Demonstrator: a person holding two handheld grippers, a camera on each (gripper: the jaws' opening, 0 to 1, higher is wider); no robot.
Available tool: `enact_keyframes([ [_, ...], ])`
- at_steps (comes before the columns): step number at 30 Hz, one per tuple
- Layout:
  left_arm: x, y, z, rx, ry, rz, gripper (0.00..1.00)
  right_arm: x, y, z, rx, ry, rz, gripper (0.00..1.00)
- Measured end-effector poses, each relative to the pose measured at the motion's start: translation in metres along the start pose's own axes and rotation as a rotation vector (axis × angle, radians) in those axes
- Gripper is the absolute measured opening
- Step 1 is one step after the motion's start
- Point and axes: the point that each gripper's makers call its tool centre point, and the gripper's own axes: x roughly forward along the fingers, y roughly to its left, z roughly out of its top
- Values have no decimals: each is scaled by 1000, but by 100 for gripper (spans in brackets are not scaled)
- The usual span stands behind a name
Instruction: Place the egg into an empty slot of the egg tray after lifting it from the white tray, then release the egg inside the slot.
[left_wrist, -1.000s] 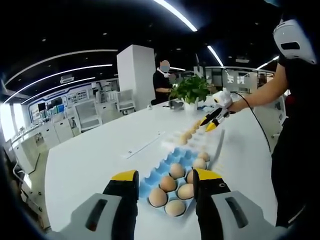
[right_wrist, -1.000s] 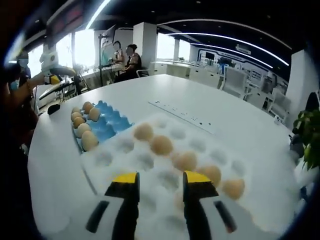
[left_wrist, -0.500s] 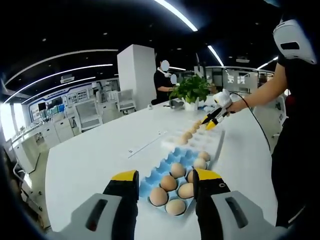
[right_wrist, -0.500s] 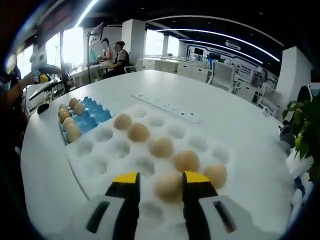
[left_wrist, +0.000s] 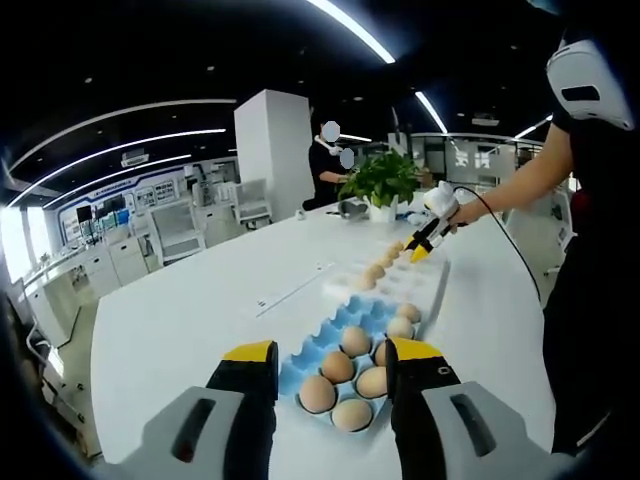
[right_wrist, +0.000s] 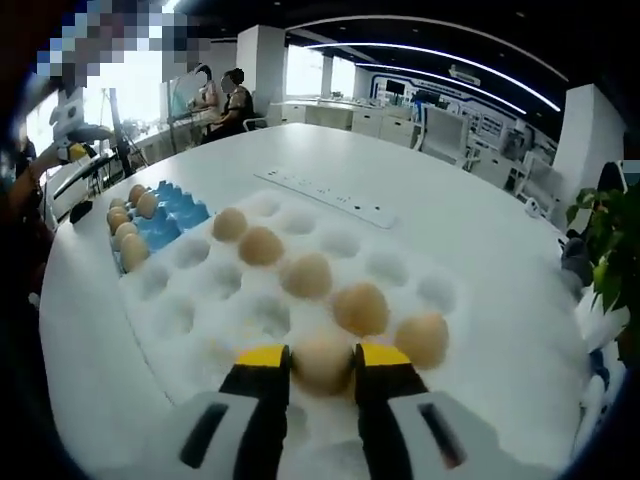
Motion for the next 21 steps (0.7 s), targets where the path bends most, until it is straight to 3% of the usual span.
enact_keyframes([
  [10, -4, 3, 1, 2, 4, 14, 43, 3, 2, -1, -31, 39, 25, 26],
  [15, -2, 2, 0, 1, 8, 12, 43, -2, 2, 2, -19, -1, -19, 24],
  [17, -1, 2, 1, 0, 4, 10, 43, -4, 2, 5, -84, 0, -37, 24],
  [21, 0, 3, -1, -1, 10, 9, 43, -12, 4, 12, -95, -19, -40, 24],
])
